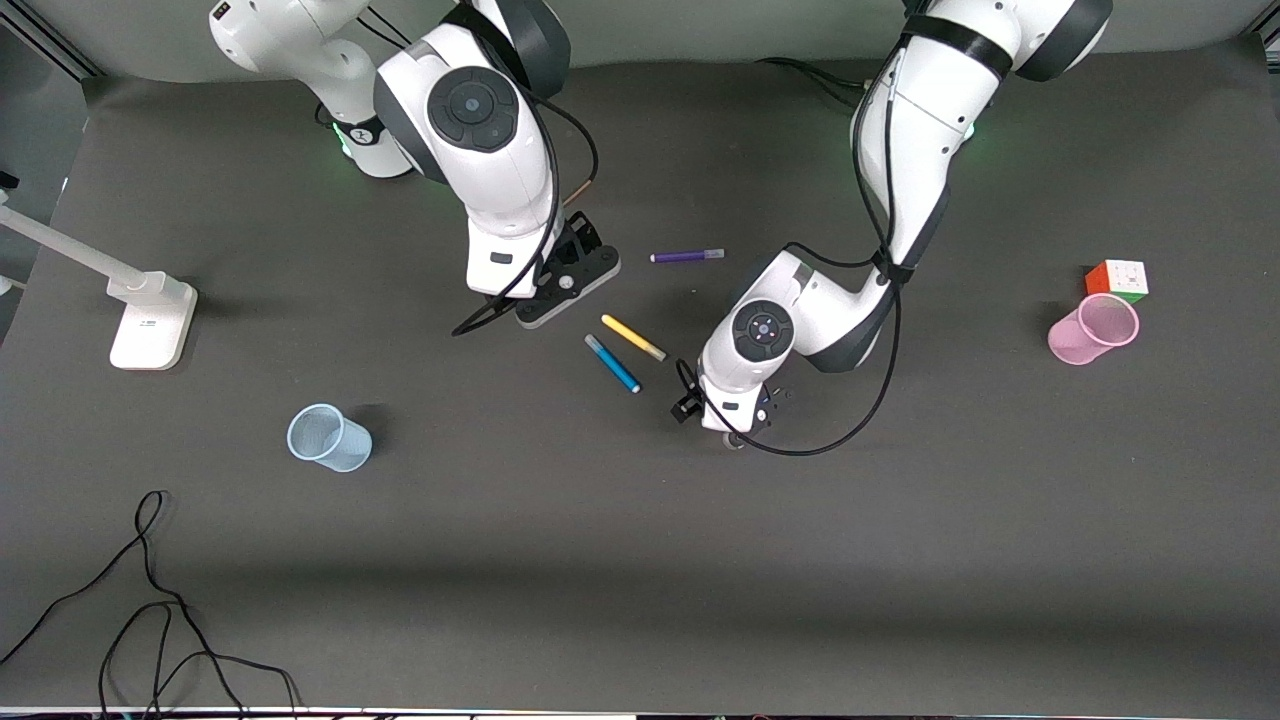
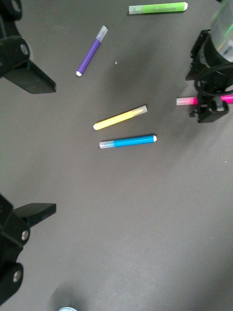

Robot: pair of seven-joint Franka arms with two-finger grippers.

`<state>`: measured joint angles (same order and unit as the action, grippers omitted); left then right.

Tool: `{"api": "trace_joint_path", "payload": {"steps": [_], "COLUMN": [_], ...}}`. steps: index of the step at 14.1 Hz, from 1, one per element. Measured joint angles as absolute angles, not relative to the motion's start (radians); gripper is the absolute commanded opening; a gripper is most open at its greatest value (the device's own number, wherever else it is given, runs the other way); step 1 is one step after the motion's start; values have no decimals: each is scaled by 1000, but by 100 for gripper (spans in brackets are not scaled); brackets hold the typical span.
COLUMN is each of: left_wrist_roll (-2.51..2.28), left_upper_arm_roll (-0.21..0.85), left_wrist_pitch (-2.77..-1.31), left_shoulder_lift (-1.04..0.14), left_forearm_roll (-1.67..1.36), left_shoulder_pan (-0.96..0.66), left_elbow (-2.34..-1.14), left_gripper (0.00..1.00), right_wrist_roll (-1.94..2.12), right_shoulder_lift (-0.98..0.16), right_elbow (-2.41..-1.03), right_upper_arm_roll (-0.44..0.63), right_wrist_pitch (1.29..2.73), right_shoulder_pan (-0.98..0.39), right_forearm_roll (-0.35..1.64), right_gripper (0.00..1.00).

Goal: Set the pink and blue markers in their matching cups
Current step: 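Move the right gripper over the blue marker while the left gripper reaches pink, then grasp the blue marker with the right gripper while the left gripper grasps pink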

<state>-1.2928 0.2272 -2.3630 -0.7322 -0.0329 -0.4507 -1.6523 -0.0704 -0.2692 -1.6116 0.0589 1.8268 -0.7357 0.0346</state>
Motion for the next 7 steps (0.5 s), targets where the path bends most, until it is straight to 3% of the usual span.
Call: {"api": "trace_joint_path", "payload": {"steps": [7], "left_wrist_roll": [-1296], "left_upper_arm_roll": [198], "left_wrist_pitch": [-2335], "left_shoulder_lift": [-741], "left_forearm_roll": [21], "left_shoulder_pan": [-454], "left_elbow": [-1652], "left_gripper": [80], "right_wrist_roll": [-70], "right_shoulder_lift": [-269], "right_elbow": [-1650], "right_upper_arm_roll": [59], "right_wrist_pitch": [1873], "right_shoulder_pan": [-736], "right_forearm_roll": [35], "right_gripper": [100]}}
